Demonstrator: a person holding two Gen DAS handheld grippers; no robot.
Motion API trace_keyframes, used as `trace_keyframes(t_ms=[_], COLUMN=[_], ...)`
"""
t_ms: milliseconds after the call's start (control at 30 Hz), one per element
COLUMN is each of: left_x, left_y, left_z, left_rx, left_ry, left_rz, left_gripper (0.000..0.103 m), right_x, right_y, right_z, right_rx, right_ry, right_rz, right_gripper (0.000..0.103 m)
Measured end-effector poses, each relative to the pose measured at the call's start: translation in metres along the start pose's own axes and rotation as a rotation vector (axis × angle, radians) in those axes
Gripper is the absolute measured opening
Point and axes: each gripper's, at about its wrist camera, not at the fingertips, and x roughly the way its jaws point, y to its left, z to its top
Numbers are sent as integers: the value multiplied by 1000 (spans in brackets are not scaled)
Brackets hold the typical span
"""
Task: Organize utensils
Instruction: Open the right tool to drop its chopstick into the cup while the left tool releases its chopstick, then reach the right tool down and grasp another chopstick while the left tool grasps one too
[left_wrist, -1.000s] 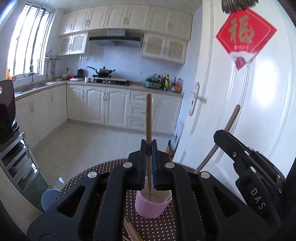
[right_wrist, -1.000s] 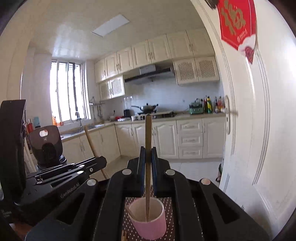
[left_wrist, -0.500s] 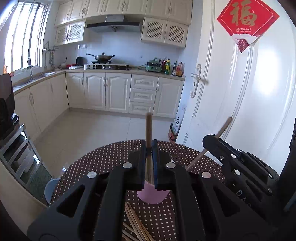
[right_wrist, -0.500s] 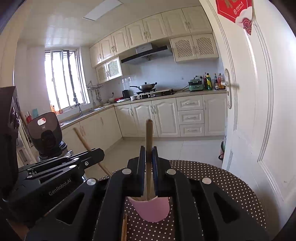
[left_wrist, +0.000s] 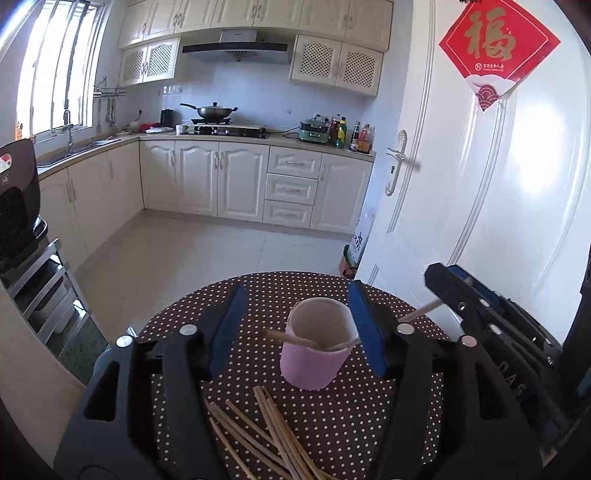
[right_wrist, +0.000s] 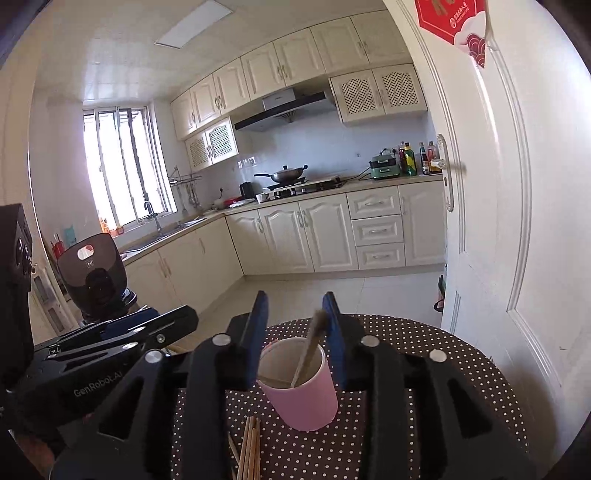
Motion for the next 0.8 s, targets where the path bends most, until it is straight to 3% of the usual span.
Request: trace_keyframes(t_ms=[200,367,600,800], left_x=[-20,-31,-20,8], left_y=[15,33,74,84], left_z=[-14,-33,-72,-107], left_rx=[-5,-14,-117,-143], left_ry=[33,98,258,414], left_rz=[44,71,73,62], left_gripper=[69,73,73,72], right_x=[-19,-31,-21,5], right_y=[-3,-6,-10,-4], right_z=[-5,-20,-56,-81], right_rx=[16,15,31,52], right_ry=[0,53,185,351], right_rz=[-1,3,17,68], right_gripper=[46,51,52,52])
